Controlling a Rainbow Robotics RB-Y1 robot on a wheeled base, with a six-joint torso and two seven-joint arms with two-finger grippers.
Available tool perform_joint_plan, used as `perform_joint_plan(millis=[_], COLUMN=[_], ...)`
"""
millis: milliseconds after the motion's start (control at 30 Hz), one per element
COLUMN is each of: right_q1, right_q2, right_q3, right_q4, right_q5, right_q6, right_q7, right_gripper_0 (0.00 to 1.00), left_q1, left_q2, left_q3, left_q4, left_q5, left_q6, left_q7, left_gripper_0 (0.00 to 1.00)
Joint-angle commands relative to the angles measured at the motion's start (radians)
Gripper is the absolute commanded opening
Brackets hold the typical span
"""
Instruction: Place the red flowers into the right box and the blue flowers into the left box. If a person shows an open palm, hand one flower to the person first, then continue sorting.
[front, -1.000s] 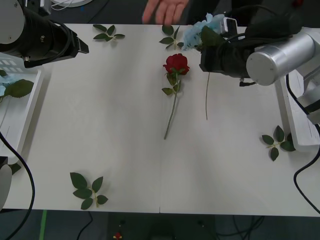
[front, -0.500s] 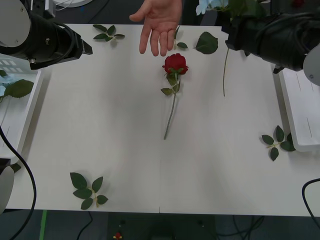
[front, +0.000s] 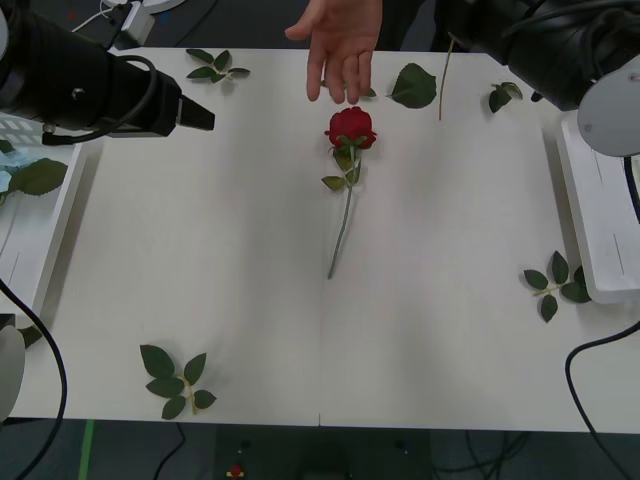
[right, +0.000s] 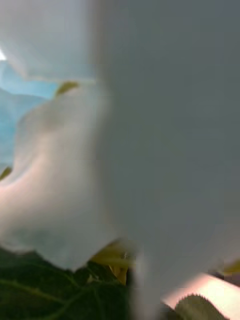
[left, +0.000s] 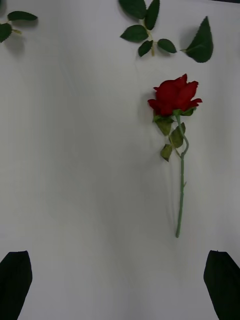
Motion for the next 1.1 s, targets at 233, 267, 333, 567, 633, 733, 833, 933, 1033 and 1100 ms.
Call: perform_joint_plan(millis=[233,267,333,567,633,733,833,933,1033,1100], right_q1=[-0.13,-0.13,-0.133,-0.134,-0.134,-0.133,-0.133,-0.133,-0.133,-0.133], right_q2=[0.078,0.08,0.08,0.08,0.08,0.08,0.08,0.08,0.08,0.08], right_q3=[-0.005,-0.002,0.013,0.027,0.029,0.03,0.03,0.03,0.029,0.03], right_q4=[0.101,0.107,0.118,0.132,0.13,0.132,0.132,0.132,0.132,0.132], right_q5=[0.023,0.021,0.023,0.021,0.023,0.021,0.023,0.021,0.021,0.02], right_q6=[-0.085,-0.091,-0.116,-0.143,-0.143,-0.143,-0.143,-0.143,-0.143,-0.142], right_q7=[0.17,0.17,0.17,0.167,0.165,0.165,0.165,0.161,0.158,0.155], right_gripper_0=[0.0,0.0,0.0,0.0,0.0,0.0,0.0,0.67,1.0,1.0], left_q1=[-0.038,-0.038,-0.038,-0.038,-0.038,-0.038,-0.038,-0.038,-0.038,-0.038], left_q2=[-0.009,-0.009,-0.009,-0.009,-0.01,-0.009,-0.009,-0.009,-0.009,-0.009], left_q3=[0.047,0.048,0.048,0.047,0.047,0.047,0.047,0.047,0.047,0.047], left_q4=[-0.008,-0.008,-0.008,-0.006,-0.003,0.0,0.0,0.0,0.0,0.0], left_q5=[0.014,0.012,0.009,-0.003,-0.006,-0.011,-0.015,-0.017,-0.017,-0.017], left_q6=[0.02,0.02,0.02,0.02,0.02,0.02,0.02,0.02,0.02,0.02], left_q7=[-0.075,-0.083,-0.098,-0.109,-0.113,-0.12,-0.124,-0.13,-0.135,-0.135], left_gripper_0=[1.0,1.0,1.0,1.0,1.0,1.0,1.0,1.0,1.0,1.0])
